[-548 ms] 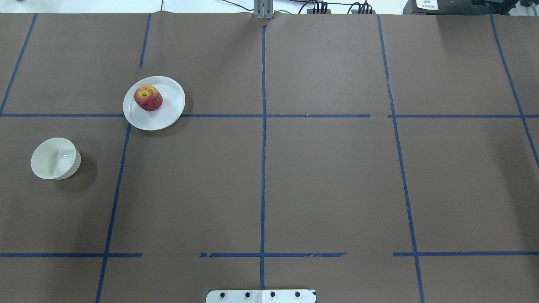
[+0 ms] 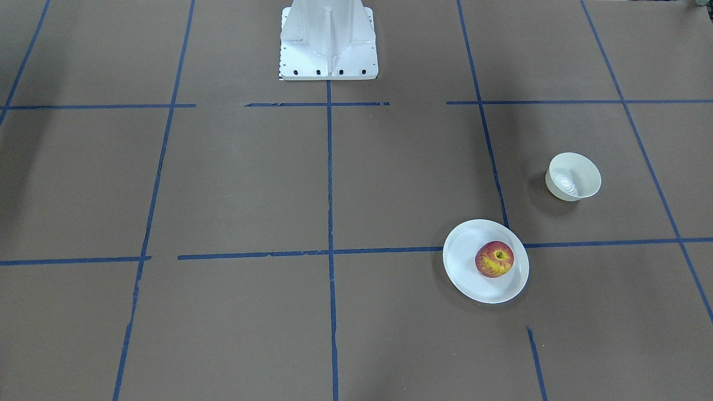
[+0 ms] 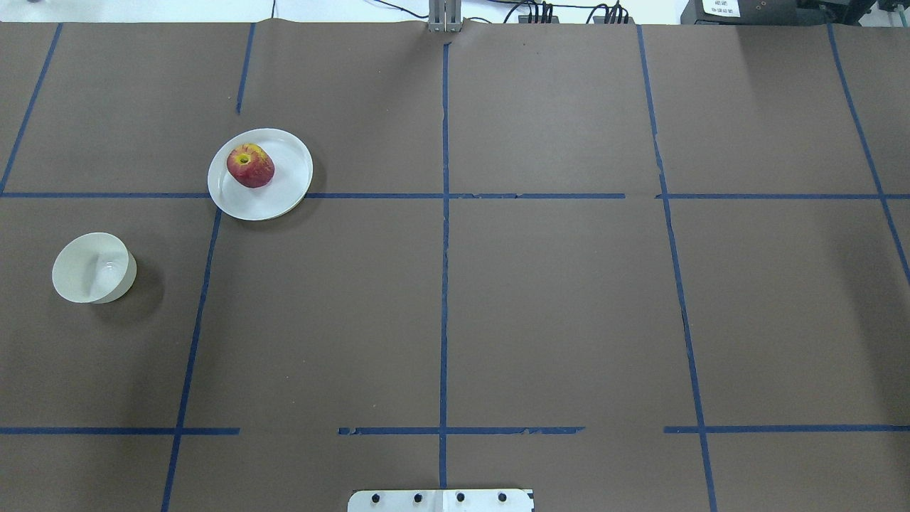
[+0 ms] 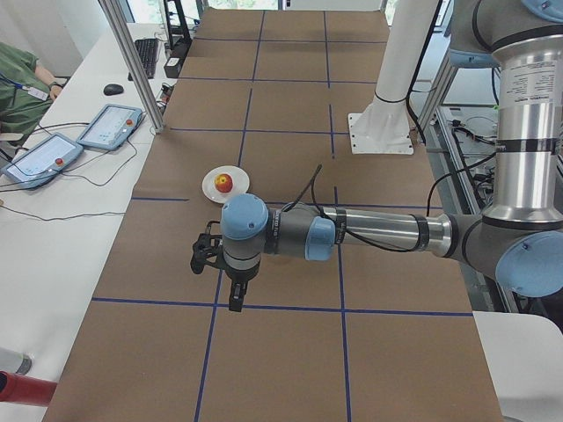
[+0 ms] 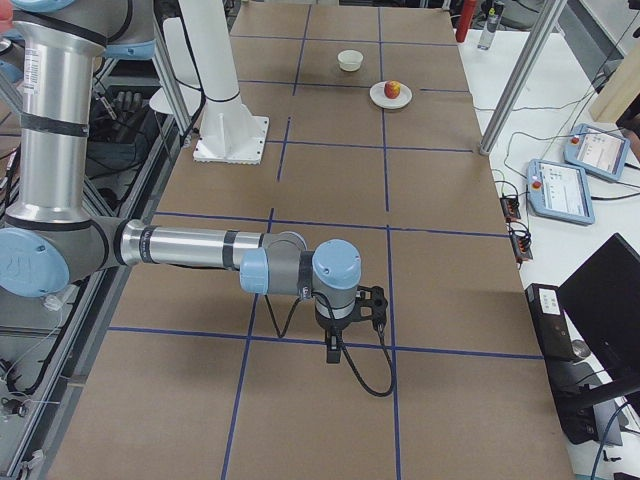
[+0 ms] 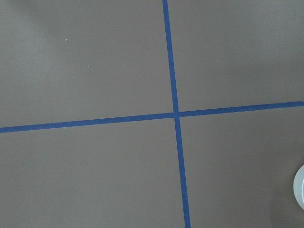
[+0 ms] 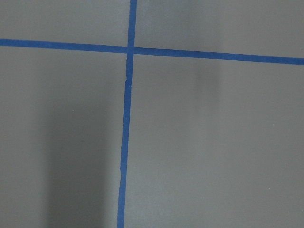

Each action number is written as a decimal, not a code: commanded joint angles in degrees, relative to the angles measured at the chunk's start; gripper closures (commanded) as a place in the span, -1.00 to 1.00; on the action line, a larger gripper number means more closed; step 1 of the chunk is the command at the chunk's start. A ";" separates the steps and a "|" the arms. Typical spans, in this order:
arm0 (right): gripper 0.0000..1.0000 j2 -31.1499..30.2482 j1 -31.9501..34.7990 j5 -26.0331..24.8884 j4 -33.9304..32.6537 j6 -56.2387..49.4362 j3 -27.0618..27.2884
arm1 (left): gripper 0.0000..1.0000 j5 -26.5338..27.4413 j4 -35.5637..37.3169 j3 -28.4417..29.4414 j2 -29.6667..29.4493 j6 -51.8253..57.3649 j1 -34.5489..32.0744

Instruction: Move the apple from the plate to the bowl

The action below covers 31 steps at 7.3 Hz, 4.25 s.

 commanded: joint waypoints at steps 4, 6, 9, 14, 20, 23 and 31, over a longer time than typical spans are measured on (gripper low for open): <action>-1.00 0.04 0.00 0.00 0.02 0.00 0.00 | -1.00 0.58 0.19 0.54 -14.59 -11.23 11.78; -1.00 0.04 0.00 0.00 0.02 0.00 0.00 | -1.00 2.15 -0.07 3.69 -22.60 -22.92 21.67; -1.00 0.04 0.00 0.00 -0.07 0.00 0.00 | -1.00 8.01 -9.67 14.31 -31.23 -41.28 33.12; -1.00 0.04 0.00 0.00 -0.07 0.00 0.00 | -1.00 14.64 -15.44 20.15 -35.90 -54.15 40.27; -1.00 0.04 0.00 0.00 0.02 0.00 0.00 | -1.00 18.42 -18.88 22.25 -35.73 -58.30 43.44; -1.00 0.04 0.00 0.00 0.02 0.00 0.00 | -1.00 18.51 -25.19 26.38 -35.64 -59.62 44.50; -1.00 0.04 0.00 0.00 0.02 0.00 0.00 | 0.40 10.01 -22.06 18.43 -31.72 -56.22 37.40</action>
